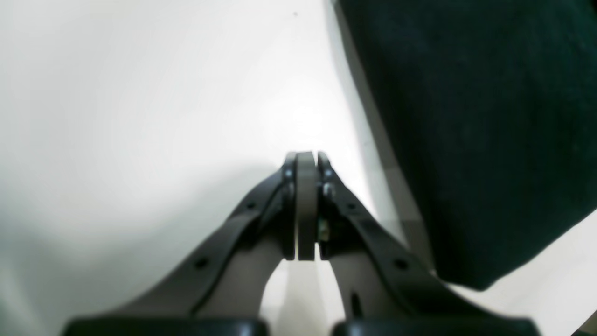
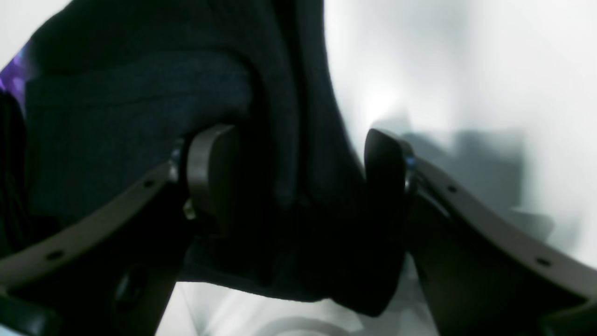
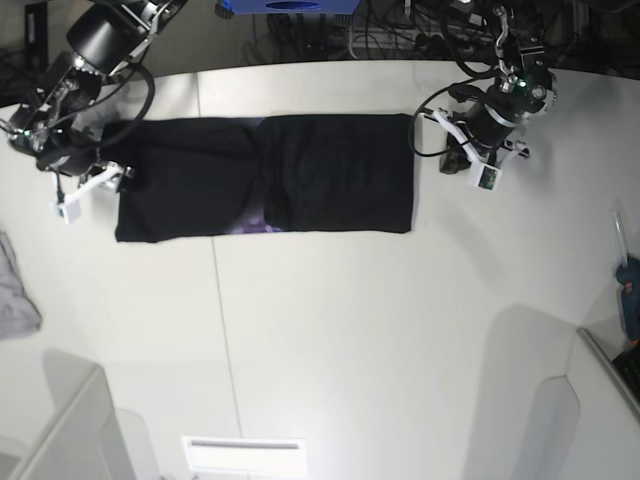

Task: Fold the T-shirt properly
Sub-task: 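Move the left gripper to the folded edge and grasp it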

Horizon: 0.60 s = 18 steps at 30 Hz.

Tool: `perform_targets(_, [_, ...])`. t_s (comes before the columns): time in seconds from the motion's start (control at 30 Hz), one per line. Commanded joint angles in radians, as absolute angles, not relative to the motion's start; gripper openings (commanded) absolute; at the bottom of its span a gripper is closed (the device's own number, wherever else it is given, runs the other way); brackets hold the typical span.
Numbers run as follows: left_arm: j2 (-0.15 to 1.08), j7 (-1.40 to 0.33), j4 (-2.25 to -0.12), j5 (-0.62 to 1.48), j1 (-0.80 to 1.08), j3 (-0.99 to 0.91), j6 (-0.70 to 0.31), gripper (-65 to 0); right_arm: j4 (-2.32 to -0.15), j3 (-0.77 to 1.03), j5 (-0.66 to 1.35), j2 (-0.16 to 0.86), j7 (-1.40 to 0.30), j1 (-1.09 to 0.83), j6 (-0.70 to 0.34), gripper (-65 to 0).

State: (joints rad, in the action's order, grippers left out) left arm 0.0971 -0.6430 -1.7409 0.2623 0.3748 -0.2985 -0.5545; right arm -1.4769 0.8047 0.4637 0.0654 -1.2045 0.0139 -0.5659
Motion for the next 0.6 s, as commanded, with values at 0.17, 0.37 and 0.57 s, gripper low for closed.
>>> perform_targets(0.17, [0.099, -0.572, -1.684, 0.275, 0.371, -0.295, -0.561, -65.0, -1.492, 0.803, 0.478, 0.071, -1.196, 0.024, -0.575, -25.4])
perform_targets(0.37, [0.099, -0.573, -1.641, 0.275, 0.343, -0.294, -0.561, -65.0, -1.491, 0.803, 0.478, 0.047, -1.198, 0.022, -0.619, -25.4])
perform_targets(0.57, [0.101, -0.573, -1.641, 0.274, 0.341, -0.22, -0.561, -65.0, -1.448, 0.803, 0.476, 0.048, -1.228, 0.025, -0.65, -25.4])
